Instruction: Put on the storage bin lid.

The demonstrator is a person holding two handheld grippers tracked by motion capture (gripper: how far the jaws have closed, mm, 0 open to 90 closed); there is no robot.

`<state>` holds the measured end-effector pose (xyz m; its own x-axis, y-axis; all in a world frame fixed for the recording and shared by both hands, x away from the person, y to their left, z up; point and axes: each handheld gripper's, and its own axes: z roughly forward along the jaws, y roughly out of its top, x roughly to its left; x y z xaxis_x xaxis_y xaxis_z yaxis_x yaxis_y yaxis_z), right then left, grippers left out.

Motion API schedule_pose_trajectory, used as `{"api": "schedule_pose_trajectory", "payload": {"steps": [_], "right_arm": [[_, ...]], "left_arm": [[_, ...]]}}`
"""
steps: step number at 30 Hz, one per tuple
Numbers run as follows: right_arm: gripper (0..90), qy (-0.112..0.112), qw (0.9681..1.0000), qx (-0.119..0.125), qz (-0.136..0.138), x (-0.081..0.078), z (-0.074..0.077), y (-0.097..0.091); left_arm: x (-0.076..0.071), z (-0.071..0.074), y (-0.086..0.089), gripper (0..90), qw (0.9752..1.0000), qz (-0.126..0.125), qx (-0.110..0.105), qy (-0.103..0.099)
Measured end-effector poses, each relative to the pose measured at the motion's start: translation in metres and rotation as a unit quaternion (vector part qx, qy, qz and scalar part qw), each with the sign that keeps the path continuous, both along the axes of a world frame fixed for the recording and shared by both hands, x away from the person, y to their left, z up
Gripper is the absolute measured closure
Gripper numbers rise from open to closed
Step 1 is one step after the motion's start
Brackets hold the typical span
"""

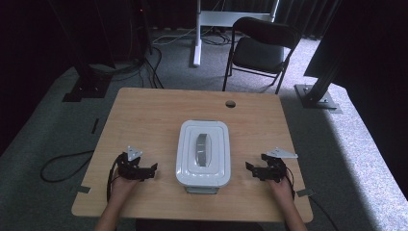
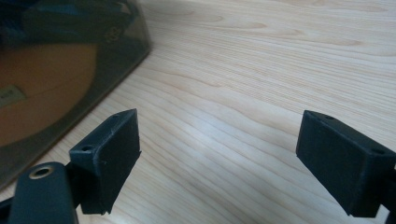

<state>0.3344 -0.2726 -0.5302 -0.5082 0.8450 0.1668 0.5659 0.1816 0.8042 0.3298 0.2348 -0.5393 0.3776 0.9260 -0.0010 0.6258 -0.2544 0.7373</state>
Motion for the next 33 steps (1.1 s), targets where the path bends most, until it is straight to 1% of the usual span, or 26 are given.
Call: {"api": "schedule_pose_trajectory", "payload": {"steps": [1, 2, 3, 4, 5, 6, 7, 9, 11, 14, 15, 16, 18, 20, 21, 24, 28, 30, 32, 33], "right_arm": [[13.0, 0.0, 1.0, 0.0, 0.0, 0.0, 0.0, 0.0], [13.0, 0.001, 1.0, -0.003, -0.009, -0.002, -0.001, -0.005], [13.1, 0.001, 0.9999, -0.006, -0.01, -0.003, -0.002, -0.007], [13.0, 0.004, 0.9999, -0.004, -0.013, -0.004, -0.002, -0.009], [13.0, 0.004, 0.9999, -0.004, -0.013, -0.004, -0.002, -0.009], [13.0, 0.008, 0.9998, -0.004, -0.016, -0.006, -0.004, -0.014], [13.0, 0.008, 0.9998, -0.006, -0.019, -0.006, -0.004, -0.016], [13.0, 0.008, 0.9997, -0.006, -0.024, -0.008, -0.005, -0.02], [13.0, 0.007, 0.9995, -0.009, -0.031, -0.01, -0.005, -0.023], [13.0, 0.009, 0.9992, -0.008, -0.039, -0.013, -0.006, -0.028], [13.0, 0.009, 0.9992, -0.008, -0.039, -0.013, -0.006, -0.028], [13.0, 0.011, 0.999, -0.004, -0.043, -0.014, -0.006, -0.031], [13.0, 0.011, 0.9988, -0.004, -0.048, -0.015, -0.006, -0.033], [13.0, 0.009, 0.9986, -0.005, -0.052, -0.016, -0.005, -0.035], [13.0, 0.009, 0.9984, -0.006, -0.055, -0.017, -0.005, -0.036], [13.0, 0.011, 0.998, -0.013, -0.062, -0.019, -0.006, -0.038], [13.0, 0.011, 0.9973, -0.019, -0.07, -0.022, -0.007, -0.041], [12.8, 0.013, 0.9974, -0.019, -0.069, -0.024, -0.007, -0.043], [12.6, 0.013, 0.9968, -0.027, -0.074, -0.027, -0.008, -0.044], [12.6, 0.014, 0.9968, -0.028, -0.074, -0.028, -0.008, -0.045]], "left_arm": [[0.0, 0.0, 0.0, 0.7, 1.0, 0.0, 0.0, 0.0], [-0.003, -0.001, 0.007, 0.7, 1.0, 0.007, 0.002, 0.002], [-0.003, -0.001, 0.007, 0.7, 1.0, 0.007, 0.002, 0.002], [-0.005, -0.001, 0.012, 0.7, 1.0, 0.008, 0.002, 0.002], [-0.005, -0.001, 0.012, 0.7, 1.0, 0.008, 0.002, 0.002], [-0.007, -0.002, 0.018, 0.7, 0.9999, 0.014, 0.002, 0.001], [-0.008, -0.002, 0.023, 0.7, 0.9998, 0.02, 0.003, 0.002], [-0.008, -0.002, 0.025, 0.7, 0.9997, 0.023, 0.002, 0.001], [-0.012, -0.002, 0.033, 0.7, 0.9993, 0.037, 0.005, 0.001], [-0.015, -0.003, 0.042, 0.7, 0.999, 0.045, 0.004, 0.003], [-0.015, -0.003, 0.042, 0.7, 0.999, 0.045, 0.004, 0.003], [-0.016, -0.004, 0.048, 0.7, 0.9986, 0.053, 0.002, 0.003], [-0.017, -0.004, 0.05, 0.7, 0.9983, 0.057, 0.004, 0.004], [-0.021, -0.005, 0.056, 0.7, 0.998, 0.063, 0.007, 0.005], [-0.022, -0.005, 0.057, 0.7, 0.9979, 0.064, 0.009, 0.009], [-0.026, -0.005, 0.063, 0.7, 0.9975, 0.07, 0.007, 0.007], [-0.031, -0.005, 0.068, 0.8, 0.9971, 0.075, 0.008, 0.01], [-0.034, -0.005, 0.07, 0.7, 0.9969, 0.078, 0.009, 0.012], [-0.036, -0.005, 0.072, 0.7, 0.9965, 0.081, 0.013, 0.016], [-0.038, -0.005, 0.073, 0.7, 0.9963, 0.084, 0.014, 0.016]]}}
